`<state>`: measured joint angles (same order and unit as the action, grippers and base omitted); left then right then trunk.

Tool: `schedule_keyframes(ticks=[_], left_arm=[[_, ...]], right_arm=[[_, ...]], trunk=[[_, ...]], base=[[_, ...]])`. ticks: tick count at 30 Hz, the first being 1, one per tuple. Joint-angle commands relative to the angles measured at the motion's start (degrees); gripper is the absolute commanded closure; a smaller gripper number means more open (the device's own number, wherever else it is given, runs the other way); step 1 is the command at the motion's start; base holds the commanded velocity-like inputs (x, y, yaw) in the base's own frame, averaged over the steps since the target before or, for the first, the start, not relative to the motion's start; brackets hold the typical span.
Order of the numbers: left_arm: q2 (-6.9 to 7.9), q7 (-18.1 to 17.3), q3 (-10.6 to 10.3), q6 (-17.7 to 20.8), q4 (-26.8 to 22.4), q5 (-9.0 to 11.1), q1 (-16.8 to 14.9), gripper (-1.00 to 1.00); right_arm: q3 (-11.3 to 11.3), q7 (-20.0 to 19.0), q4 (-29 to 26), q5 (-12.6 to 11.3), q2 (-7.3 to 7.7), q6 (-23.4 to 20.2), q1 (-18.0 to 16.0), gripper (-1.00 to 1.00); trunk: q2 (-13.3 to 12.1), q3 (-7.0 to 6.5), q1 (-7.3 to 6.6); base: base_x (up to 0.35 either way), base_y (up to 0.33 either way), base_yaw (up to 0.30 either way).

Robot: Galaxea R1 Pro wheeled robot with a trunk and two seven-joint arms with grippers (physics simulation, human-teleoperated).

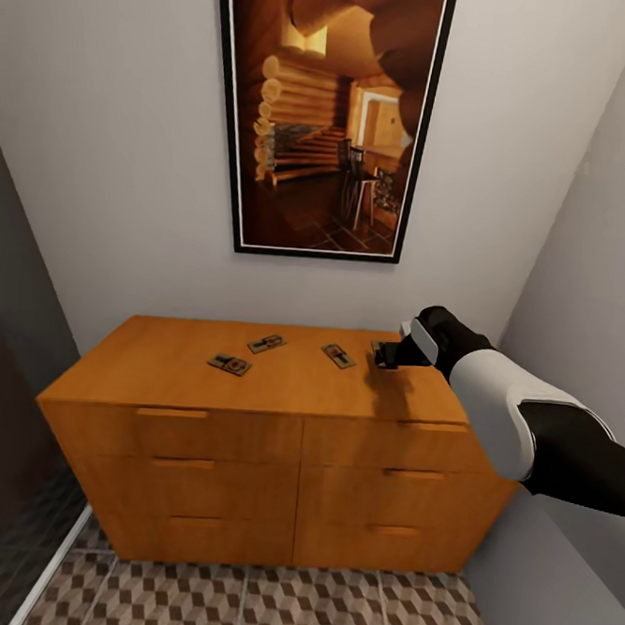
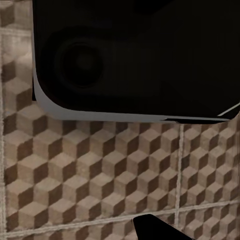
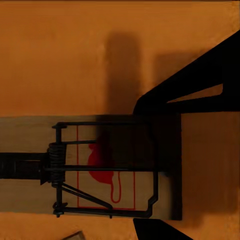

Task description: Take the four mousetraps from the cabinet in the bathroom and place them on the bathroom floor. Make sure all four end up on the same floor surface, and ensure that at least two of them are either under or directly next to the same bathroom sink.

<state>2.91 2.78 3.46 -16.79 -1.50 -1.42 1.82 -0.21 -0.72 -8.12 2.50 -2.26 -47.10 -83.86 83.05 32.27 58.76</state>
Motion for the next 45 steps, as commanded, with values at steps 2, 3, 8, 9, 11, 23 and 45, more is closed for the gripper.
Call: schedule_keyframes(ticks=[2,3,8,9,11,23,45], left_arm=[[0.01,0.03,0.32,-0.09,-0.08,-0.16,0.03,-1.0],[0.02,0.03,0.32,-0.09,-0.08,-0.16,0.03,-1.0],[0.01,0.03,0.32,-0.09,-0.08,-0.16,0.03,-1.0],[0.02,0.03,0.32,-0.09,-0.08,-0.16,0.03,-1.0],[0.01,0.03,0.32,-0.09,-0.08,-0.16,0.03,-1.0],[0.02,0.03,0.32,-0.09,-0.08,-0.16,0.03,-1.0],[0.03,0.03,0.32,-0.09,-0.08,-0.16,0.03,-1.0]], right_arm=[[-0.06,-0.07,-0.07,0.14,-0.01,-0.24,-0.05,1.0],[-0.06,-0.07,-0.06,0.14,0.0,-0.24,-0.02,1.0],[0.0,-0.07,-0.06,0.14,-0.01,-0.22,-0.01,1.0],[0.01,-0.07,-0.06,0.14,0.0,-0.21,0.0,1.0],[0.02,-0.07,-0.06,0.14,0.0,-0.23,0.0,1.0],[0.11,-0.07,0.01,0.14,-0.03,-0.2,-0.02,1.0],[0.12,-0.07,0.4,0.14,-0.03,-0.19,0.0,1.0]], trunk=[[0.03,0.04,-0.03],[0.03,0.04,-0.03],[0.03,0.04,-0.03],[0.03,0.04,-0.03],[0.03,0.04,-0.03],[0.03,0.04,-0.03],[0.03,0.04,-0.03]], base=[[-0.271,0.0,0.0],[-0.271,0.0,0.0],[-0.27,0.0,0.0],[-0.265,0.0,0.0],[-0.258,0.0,0.0],[-0.244,0.0,0.0],[-0.236,0.0,0.0]])
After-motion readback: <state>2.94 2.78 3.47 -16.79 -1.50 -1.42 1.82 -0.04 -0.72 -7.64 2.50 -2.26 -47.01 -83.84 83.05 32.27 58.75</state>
